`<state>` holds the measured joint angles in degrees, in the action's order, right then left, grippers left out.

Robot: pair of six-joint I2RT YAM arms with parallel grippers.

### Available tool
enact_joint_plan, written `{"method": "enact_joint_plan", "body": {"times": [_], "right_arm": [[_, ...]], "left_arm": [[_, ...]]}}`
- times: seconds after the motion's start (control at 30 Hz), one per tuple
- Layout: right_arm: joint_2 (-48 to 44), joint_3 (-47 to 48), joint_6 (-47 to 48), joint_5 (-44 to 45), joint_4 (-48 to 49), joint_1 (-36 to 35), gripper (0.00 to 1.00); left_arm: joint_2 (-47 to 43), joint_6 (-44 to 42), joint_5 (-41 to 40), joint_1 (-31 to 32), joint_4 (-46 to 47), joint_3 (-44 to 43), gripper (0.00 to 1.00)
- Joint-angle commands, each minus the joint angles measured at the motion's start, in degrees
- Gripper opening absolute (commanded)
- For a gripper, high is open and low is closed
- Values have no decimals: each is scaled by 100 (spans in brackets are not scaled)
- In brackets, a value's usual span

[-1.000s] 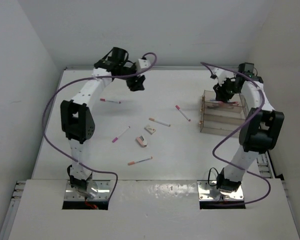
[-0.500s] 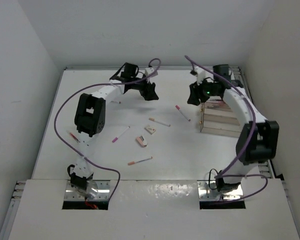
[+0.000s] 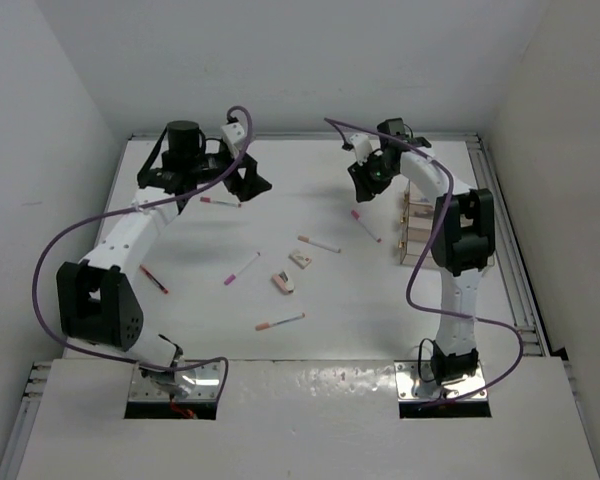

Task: Sort the stationery into containers
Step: Grab a piece of stationery with the right arm

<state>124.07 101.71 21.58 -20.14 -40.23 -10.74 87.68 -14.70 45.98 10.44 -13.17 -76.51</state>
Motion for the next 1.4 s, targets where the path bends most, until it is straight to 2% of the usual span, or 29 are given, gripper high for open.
{"method": "enact_joint_plan", "body": {"times": [0.0, 0.2, 0.4, 0.77, 1.03, 1.2, 1.27, 1.37], "right_arm": [[91, 279, 285, 247, -363, -59, 40], [56, -37, 267, 169, -477, -77, 40], [214, -99, 259, 151, -679, -95, 46], [513, -274, 320, 440, -601, -253, 40], [549, -651, 724, 1047, -390, -490, 25], [434, -1012, 1005, 978, -494, -560, 17], [311, -1083, 1076, 951, -583, -560, 8], [-109, -1311, 1190, 846, -600, -517, 0]], "left_arm": [[-119, 37, -97, 107, 51, 373, 80], [-260, 90, -212, 213, 113, 619, 83], [-190, 248, -194, 231, 148, 672, 83], [-216, 266, -203, 248, 131, 831, 83], [-190, 310, -194, 266, -10, 734, 83], [-286, 292, -238, 248, -107, 795, 83], [-391, 275, -230, 248, -133, 857, 83], [-567, 152, -247, 257, -221, 989, 83]]}}
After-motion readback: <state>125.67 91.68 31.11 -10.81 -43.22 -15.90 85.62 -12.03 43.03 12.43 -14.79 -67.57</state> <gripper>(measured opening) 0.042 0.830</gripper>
